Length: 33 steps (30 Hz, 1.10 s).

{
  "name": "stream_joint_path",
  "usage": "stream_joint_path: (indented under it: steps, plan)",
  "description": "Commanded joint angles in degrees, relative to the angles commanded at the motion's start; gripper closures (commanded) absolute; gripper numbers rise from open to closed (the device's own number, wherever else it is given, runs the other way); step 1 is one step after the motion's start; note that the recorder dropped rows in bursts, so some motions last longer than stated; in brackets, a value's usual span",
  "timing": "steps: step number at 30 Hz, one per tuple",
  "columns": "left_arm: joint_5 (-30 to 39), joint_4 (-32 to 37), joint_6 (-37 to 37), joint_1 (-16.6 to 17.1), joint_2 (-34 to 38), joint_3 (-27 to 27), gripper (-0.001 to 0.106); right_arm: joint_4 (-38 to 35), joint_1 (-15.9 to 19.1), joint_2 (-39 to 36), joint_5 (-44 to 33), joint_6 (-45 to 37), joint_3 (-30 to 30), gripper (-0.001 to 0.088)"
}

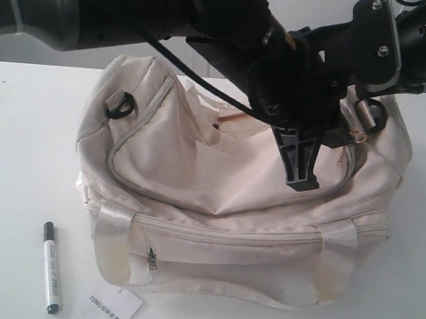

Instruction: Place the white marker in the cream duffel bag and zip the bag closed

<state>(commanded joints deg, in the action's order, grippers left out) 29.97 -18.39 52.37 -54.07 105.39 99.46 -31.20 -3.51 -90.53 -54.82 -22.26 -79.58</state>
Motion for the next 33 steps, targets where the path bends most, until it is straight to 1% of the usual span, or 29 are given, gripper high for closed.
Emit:
stream_joint_path:
  steps: [8, 24, 25, 27, 31, 33]
  plan:
    - [0.0, 0.0, 0.0, 0.0, 0.0, 0.0, 0.105, 0.0, 0.0, -0.1, -0.3, 0.0, 0.0, 0.0345]
    - [0.0, 0.0, 0.1, 0.0, 0.0, 0.0, 0.105, 0.0, 0.0, -5.0, -3.3, 0.0, 0.0, 0.0349]
    - [0.0, 0.0, 0.1, 0.0, 0.0, 0.0, 0.105, 0.0, 0.0, -5.1, -3.6, 0.0, 0.0, 0.0361]
    - [0.0, 0.0, 0.1, 0.0, 0.0, 0.0, 0.105, 0.0, 0.0, -5.3, -4.1, 0.0, 0.0, 0.0417]
    - [0.0, 0.0, 0.1, 0.0, 0.0, 0.0, 0.105, 0.0, 0.0, -5.4, -4.2, 0.0, 0.0, 0.0604]
    - [0.0, 0.0, 0.1, 0.0, 0.0, 0.0, 0.105, 0.0, 0.0, -5.4, -4.2, 0.0, 0.0, 0.0715]
